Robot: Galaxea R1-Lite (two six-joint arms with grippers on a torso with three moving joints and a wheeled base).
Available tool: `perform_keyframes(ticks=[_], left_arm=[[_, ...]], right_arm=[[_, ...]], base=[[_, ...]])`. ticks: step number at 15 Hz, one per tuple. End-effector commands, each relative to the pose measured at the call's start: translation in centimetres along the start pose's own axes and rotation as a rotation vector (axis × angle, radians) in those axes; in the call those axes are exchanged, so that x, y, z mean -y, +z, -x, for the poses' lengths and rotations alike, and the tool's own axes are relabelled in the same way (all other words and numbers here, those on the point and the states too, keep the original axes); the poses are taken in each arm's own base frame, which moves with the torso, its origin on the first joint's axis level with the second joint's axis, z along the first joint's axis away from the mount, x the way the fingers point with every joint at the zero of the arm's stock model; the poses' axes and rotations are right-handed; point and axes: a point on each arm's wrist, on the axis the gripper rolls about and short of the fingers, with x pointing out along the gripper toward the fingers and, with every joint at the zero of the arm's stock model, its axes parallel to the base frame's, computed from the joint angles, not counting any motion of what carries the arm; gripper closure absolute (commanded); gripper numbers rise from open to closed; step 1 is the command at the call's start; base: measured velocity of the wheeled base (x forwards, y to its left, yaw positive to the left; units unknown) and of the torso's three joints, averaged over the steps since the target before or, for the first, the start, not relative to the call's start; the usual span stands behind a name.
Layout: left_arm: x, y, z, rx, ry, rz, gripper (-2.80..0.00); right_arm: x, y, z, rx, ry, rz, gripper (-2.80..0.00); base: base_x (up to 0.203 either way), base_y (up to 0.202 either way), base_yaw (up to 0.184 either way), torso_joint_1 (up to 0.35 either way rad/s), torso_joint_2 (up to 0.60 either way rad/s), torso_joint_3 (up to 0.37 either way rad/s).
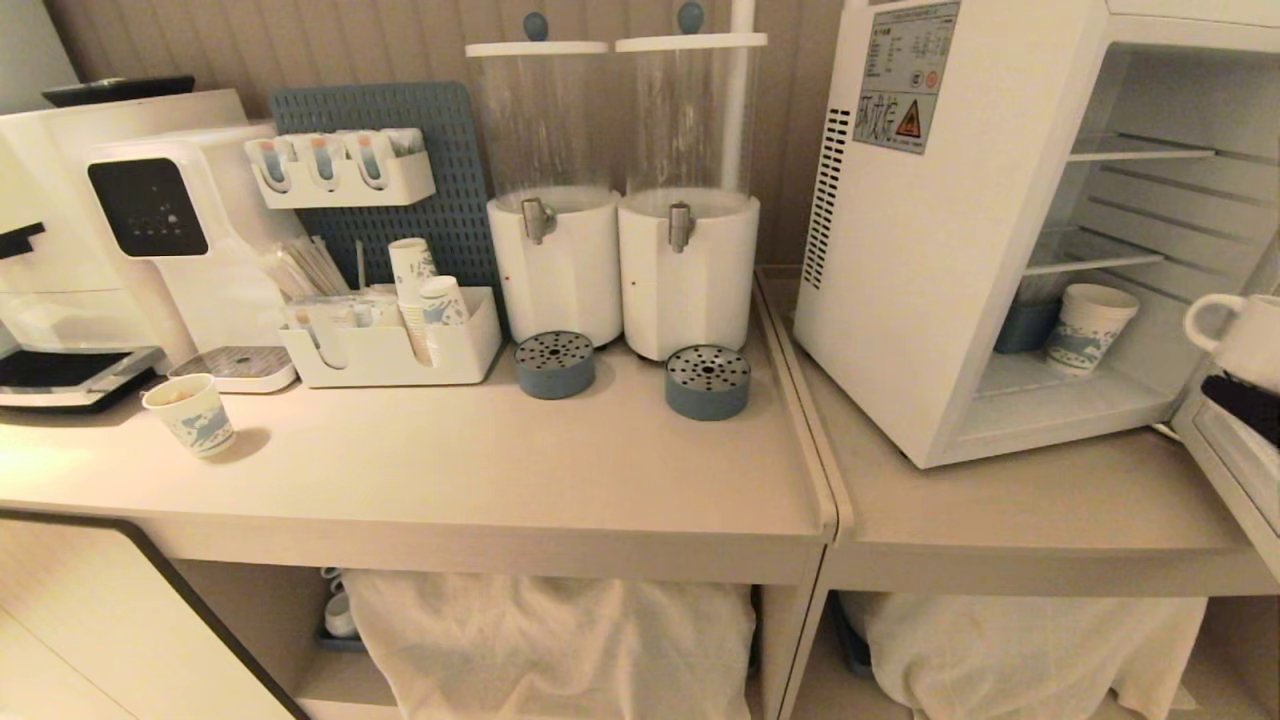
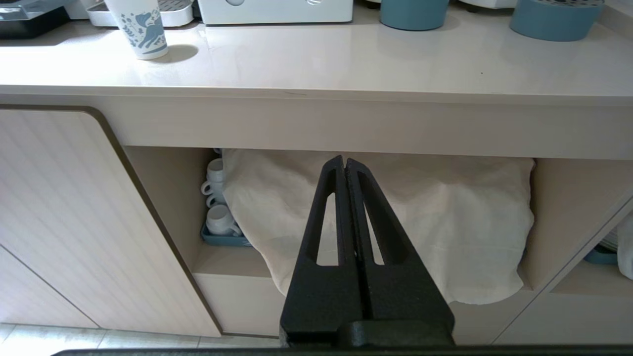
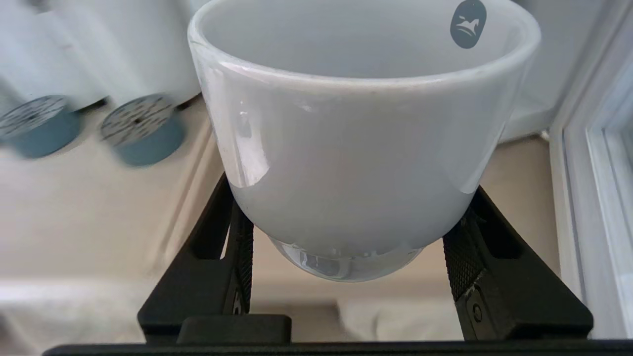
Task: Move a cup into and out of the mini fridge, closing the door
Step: Place the ceramic cup on the table
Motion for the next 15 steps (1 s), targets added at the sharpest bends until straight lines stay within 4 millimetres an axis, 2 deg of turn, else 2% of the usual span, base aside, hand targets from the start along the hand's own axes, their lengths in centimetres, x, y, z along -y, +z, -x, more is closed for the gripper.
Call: perform_keyframes(ticks=[1,5,8,15], left_arm=[[0.0,0.0,0.0,-0.002,0.001,-0.001,0.00],[0.0,0.0,0.0,0.000,-0.002,-0.007,0.00],[0.0,0.0,0.0,0.000,-0.002,-0.007,0.00],[0.0,0.0,0.0,0.000,-0.002,-0.007,0.00]], right_arm=[[-1.1,0.9,4.1,0.084,0.013,0.021,0.00],[-2.4,0.5,9.0,0.108,0.043,0.031,0.00],[-3.1,-0.4,11.4,0.089,0.102,0.034,0.00],[-3.5,-0.8,12.6,0.103,0.152,0.045,0.00]], base=[[0.000,0.000,0.000,0.000,0.00,0.000],[0.000,0.000,0.000,0.000,0.00,0.000],[0.000,0.000,0.000,0.000,0.00,0.000],[0.000,0.000,0.000,0.000,0.00,0.000]])
